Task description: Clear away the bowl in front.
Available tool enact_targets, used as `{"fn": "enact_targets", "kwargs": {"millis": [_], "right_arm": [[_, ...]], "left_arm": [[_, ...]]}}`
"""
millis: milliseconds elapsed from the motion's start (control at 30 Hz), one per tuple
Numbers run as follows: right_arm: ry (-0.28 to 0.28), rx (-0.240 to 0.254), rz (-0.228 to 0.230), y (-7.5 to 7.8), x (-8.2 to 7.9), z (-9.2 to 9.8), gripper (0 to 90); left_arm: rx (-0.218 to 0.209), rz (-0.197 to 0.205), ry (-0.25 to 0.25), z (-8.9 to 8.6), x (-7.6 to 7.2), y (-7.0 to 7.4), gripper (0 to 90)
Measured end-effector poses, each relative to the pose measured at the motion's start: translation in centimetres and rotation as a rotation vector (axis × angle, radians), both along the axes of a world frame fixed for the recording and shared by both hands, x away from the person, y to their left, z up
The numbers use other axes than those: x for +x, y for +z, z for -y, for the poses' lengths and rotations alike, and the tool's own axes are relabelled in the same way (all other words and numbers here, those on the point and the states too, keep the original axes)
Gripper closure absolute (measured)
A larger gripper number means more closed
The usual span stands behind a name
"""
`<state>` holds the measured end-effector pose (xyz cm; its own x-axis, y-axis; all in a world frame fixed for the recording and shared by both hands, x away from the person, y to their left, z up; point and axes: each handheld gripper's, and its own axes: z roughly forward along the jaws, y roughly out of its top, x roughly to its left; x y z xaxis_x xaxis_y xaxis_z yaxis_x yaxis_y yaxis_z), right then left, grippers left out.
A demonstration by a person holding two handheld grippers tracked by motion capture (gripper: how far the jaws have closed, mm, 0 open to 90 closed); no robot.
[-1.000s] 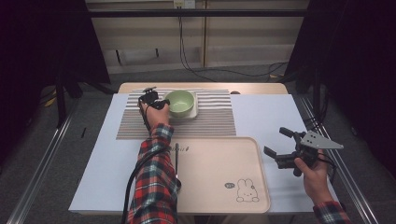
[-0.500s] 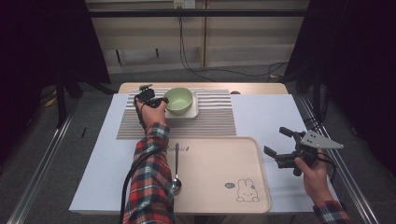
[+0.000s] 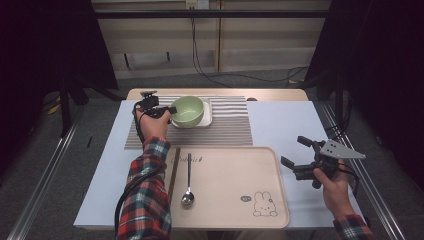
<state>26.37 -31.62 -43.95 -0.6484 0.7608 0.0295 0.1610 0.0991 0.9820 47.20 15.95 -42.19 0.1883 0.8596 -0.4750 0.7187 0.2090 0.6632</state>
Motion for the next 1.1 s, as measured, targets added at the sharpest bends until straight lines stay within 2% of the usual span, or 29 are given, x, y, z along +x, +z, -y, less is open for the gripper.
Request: {"fn": "enact_targets", "kwargs": {"millis": [133,333,367,500,967,1100], "right_arm": [[0.0,-0.003,0.003,0.0,0.0,0.0,1.0],[-0.001,-0.006,0.002,0.0,0.0,-0.1,1.0],[0.003,-0.011,0.001,0.0,0.0,-0.1,1.0],[0.0,-0.011,0.0,0.0,0.0,-0.1,1.0],[-0.001,-0.009,0.0,0.0,0.0,-0.1,1.0],[-0.001,-0.011,0.0,0.0,0.0,-0.1,1.0]], "left_arm": [[0.02,0.004,-0.046,-0.2,-0.8,0.6,82.1],[0.016,0.0,-0.105,-0.1,-1.8,1.0,82.2],[0.005,-0.001,-0.107,0.0,-2.0,1.0,82.2],[0.014,-0.005,-0.149,0.1,-2.7,1.0,82.3],[0.012,-0.007,-0.22,1.0,-4.9,1.2,82.2],[0.03,-0.012,-0.246,1.0,-5.6,1.3,82.1]]}}
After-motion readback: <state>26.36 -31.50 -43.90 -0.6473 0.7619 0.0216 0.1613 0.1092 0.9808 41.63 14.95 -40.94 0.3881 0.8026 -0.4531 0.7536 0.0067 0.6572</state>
